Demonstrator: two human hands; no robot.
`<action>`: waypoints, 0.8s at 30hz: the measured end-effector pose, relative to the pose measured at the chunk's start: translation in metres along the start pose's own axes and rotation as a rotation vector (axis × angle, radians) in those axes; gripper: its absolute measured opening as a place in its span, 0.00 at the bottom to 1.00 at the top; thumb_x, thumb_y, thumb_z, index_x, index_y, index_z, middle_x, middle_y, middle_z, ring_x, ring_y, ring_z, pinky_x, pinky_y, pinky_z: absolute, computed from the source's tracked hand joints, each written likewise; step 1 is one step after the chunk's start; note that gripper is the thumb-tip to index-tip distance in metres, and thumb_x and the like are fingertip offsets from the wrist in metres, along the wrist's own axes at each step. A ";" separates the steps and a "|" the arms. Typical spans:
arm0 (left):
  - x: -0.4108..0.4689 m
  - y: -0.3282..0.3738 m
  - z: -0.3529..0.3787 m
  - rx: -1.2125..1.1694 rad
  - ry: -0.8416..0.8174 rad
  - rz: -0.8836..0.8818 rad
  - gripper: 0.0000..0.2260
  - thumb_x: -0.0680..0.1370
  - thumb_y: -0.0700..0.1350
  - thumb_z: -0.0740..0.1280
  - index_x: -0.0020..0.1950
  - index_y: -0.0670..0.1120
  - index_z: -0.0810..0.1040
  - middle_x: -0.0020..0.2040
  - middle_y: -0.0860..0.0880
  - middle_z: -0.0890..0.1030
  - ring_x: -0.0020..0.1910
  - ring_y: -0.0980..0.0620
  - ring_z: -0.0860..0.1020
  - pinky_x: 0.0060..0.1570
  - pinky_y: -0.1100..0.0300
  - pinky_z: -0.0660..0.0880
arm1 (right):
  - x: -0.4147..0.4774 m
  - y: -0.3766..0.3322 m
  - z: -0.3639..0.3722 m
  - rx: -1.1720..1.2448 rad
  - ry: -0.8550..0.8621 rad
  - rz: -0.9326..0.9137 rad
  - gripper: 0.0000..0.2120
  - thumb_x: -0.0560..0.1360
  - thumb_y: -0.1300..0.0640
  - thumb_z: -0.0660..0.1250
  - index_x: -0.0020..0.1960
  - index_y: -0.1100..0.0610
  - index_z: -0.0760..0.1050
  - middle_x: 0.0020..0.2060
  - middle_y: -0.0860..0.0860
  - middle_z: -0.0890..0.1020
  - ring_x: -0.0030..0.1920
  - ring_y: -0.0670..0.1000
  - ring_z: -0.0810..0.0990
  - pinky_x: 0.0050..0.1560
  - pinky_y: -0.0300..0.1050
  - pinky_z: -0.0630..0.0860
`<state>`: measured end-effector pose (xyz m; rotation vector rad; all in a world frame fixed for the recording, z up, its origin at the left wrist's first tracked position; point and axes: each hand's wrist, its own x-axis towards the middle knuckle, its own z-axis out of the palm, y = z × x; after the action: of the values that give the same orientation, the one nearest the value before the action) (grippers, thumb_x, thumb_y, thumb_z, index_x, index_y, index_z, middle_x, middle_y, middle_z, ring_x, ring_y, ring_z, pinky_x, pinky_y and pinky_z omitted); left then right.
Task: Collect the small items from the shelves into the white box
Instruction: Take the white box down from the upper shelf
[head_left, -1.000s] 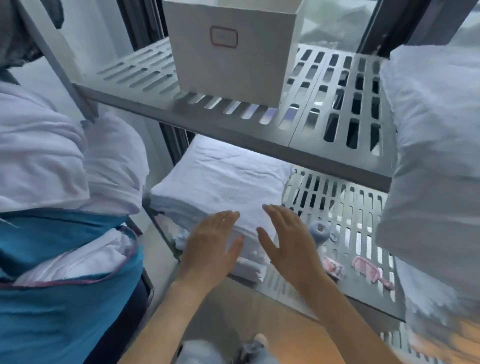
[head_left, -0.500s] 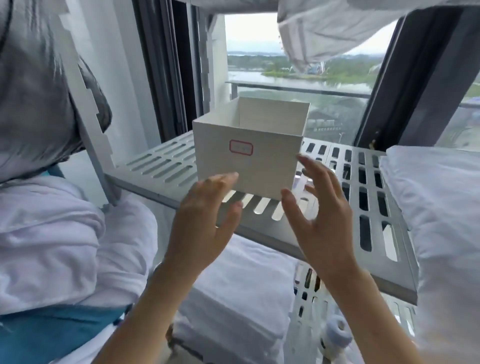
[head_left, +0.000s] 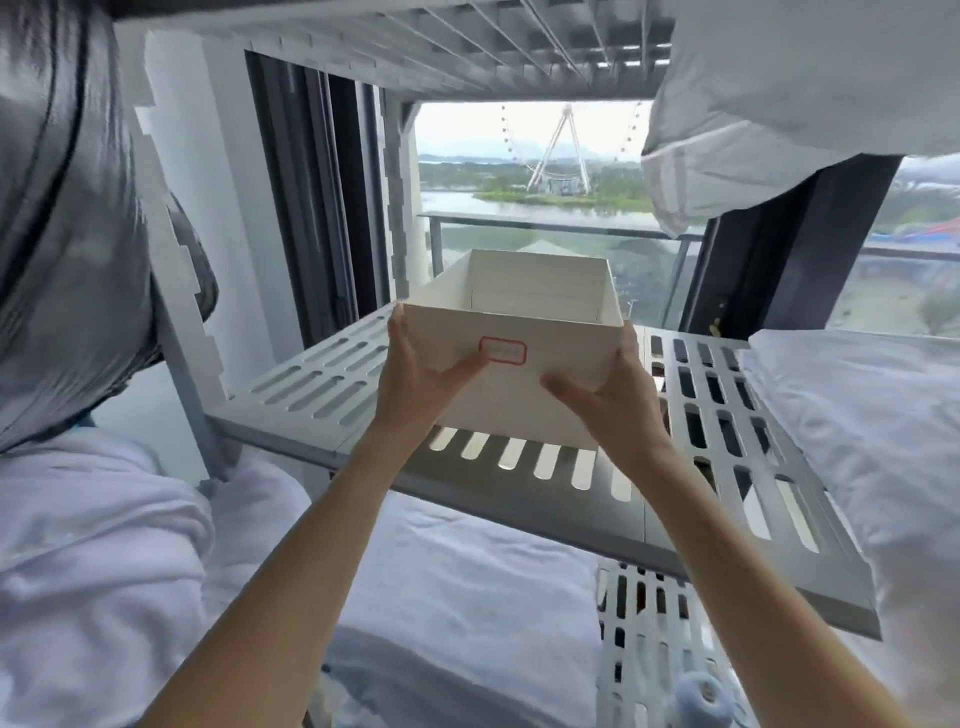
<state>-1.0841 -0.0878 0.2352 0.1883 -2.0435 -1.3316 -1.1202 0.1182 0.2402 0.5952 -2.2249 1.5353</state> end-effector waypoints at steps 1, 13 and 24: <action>0.001 -0.001 0.000 0.003 0.003 -0.007 0.42 0.67 0.56 0.77 0.73 0.50 0.58 0.60 0.54 0.74 0.57 0.52 0.74 0.51 0.57 0.75 | -0.001 0.002 0.003 0.000 0.022 0.016 0.29 0.67 0.57 0.77 0.61 0.46 0.64 0.47 0.41 0.78 0.46 0.35 0.77 0.38 0.29 0.72; -0.024 -0.007 -0.015 0.046 0.052 0.101 0.34 0.68 0.53 0.77 0.67 0.52 0.62 0.57 0.59 0.73 0.53 0.54 0.74 0.42 0.59 0.71 | -0.035 -0.009 0.009 -0.027 0.219 0.101 0.34 0.65 0.54 0.79 0.67 0.51 0.69 0.45 0.39 0.77 0.48 0.47 0.78 0.40 0.34 0.73; -0.111 0.029 -0.048 0.034 0.079 0.120 0.36 0.67 0.54 0.77 0.69 0.54 0.63 0.56 0.59 0.75 0.52 0.54 0.75 0.47 0.60 0.72 | -0.122 -0.045 -0.025 0.059 0.223 0.029 0.32 0.66 0.59 0.79 0.67 0.54 0.71 0.46 0.39 0.79 0.42 0.29 0.76 0.35 0.25 0.72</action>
<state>-0.9641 -0.0590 0.2206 0.1291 -1.9795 -1.1985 -0.9920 0.1439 0.2196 0.3889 -2.0362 1.6011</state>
